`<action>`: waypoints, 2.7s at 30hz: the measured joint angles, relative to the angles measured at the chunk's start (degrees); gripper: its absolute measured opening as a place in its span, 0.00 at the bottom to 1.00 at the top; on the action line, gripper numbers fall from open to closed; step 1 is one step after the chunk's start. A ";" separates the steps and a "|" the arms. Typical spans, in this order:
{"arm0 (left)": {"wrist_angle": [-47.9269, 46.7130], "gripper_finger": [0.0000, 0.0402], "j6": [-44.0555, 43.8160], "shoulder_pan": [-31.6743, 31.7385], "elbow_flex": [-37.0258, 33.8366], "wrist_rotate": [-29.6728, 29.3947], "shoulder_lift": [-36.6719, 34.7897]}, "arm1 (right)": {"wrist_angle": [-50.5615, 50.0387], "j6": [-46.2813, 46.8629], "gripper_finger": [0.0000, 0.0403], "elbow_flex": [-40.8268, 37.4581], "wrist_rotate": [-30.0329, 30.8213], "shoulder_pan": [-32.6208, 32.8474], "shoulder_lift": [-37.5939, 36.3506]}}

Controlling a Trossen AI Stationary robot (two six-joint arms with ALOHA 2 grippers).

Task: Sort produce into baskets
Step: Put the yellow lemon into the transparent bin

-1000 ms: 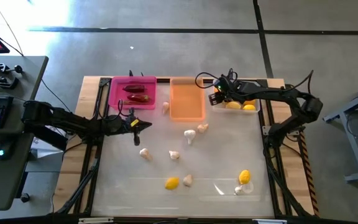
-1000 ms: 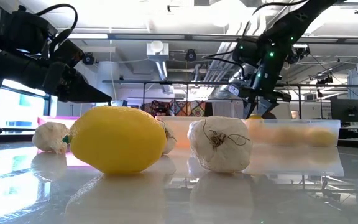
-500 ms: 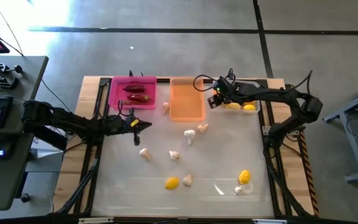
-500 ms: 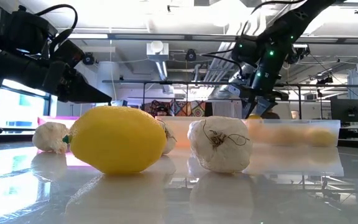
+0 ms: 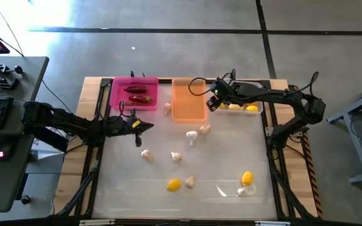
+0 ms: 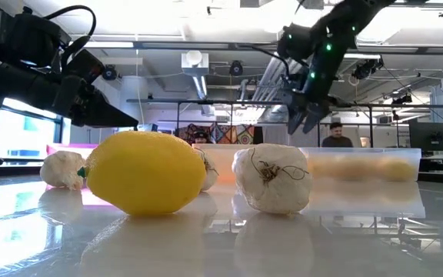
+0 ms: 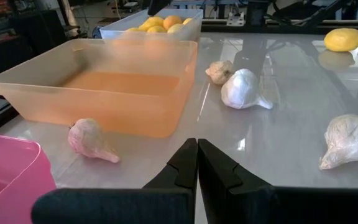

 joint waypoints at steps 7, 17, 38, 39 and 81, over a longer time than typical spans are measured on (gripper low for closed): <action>-0.04 0.00 0.04 0.00 0.00 -0.43 0.00 | 6.46 -7.57 0.46 -0.15 3.64 7.50 -2.90; -0.17 0.00 -1.38 0.00 0.00 -1.22 0.00 | 29.48 -10.30 0.12 -11.35 9.67 18.42 -5.01; -32.33 0.00 0.09 -0.49 15.70 6.30 0.02 | 60.93 -20.25 0.00 -29.23 5.35 28.99 -9.38; -32.92 0.00 0.09 -0.81 16.36 6.77 0.02 | 60.68 -20.86 0.00 -29.23 5.35 28.99 -9.38; -37.95 0.37 -21.11 -30.54 39.29 0.37 21.99 | 64.61 -25.91 0.00 -29.25 2.20 22.89 -9.33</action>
